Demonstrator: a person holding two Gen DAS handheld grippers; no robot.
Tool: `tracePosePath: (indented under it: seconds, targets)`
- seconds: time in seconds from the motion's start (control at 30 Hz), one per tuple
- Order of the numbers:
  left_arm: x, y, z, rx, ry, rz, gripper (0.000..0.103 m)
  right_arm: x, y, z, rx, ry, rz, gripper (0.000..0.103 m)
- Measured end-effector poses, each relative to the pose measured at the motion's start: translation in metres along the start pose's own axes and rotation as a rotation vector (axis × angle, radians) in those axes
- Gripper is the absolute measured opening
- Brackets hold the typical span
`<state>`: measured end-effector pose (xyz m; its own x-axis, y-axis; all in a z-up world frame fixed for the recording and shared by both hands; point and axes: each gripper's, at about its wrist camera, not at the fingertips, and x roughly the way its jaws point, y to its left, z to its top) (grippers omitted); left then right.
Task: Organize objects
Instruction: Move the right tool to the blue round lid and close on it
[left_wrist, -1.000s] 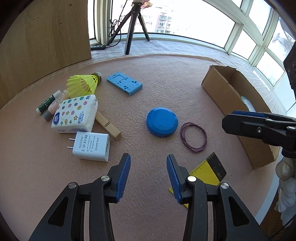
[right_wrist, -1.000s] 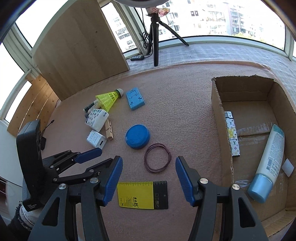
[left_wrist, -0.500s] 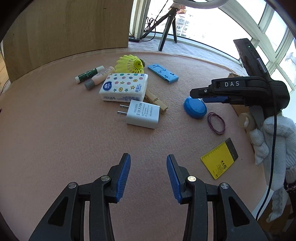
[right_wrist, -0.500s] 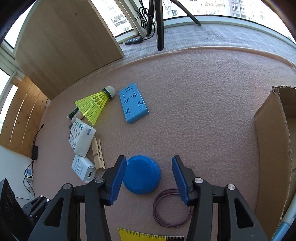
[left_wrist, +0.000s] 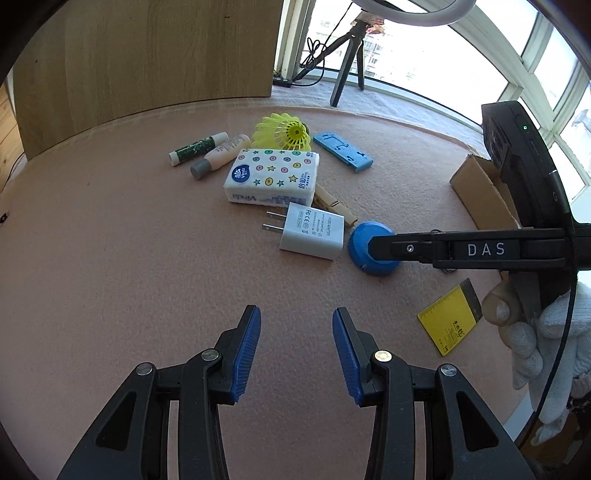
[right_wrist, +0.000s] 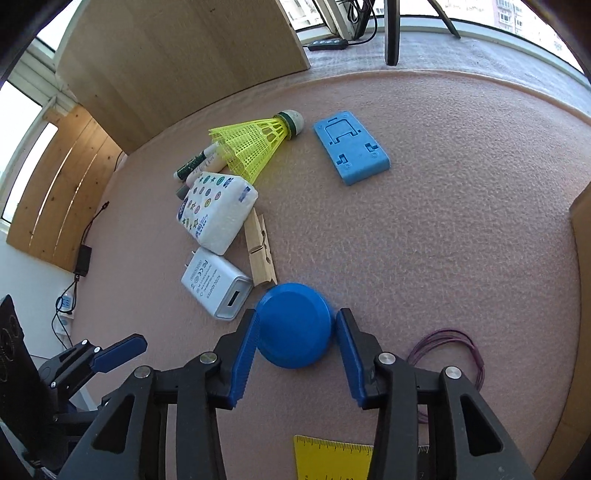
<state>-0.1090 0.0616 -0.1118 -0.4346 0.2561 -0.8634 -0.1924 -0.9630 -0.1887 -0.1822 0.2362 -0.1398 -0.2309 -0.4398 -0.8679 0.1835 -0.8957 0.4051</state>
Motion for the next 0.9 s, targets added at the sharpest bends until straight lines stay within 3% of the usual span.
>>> tracePosePath:
  seconds: [0.13,0.3,0.6,0.9]
  targets:
    - [0.007,-0.011,0.001,0.029,0.012,-0.024,0.044,-0.004,0.004,-0.014,-0.008,0.025,0.073,0.039]
    - [0.024,-0.028,0.008,0.049,0.025,-0.072,0.046,-0.016,-0.016,-0.01,0.069,-0.03,0.07,0.039]
    - [0.049,-0.042,0.025,0.021,0.04,-0.144,0.046,-0.006,-0.016,-0.003,0.082,0.007,0.108,0.039]
    - [0.056,-0.047,0.027,0.038,0.043,-0.139,0.037,0.0,-0.011,-0.003,0.059,0.02,0.095,0.028]
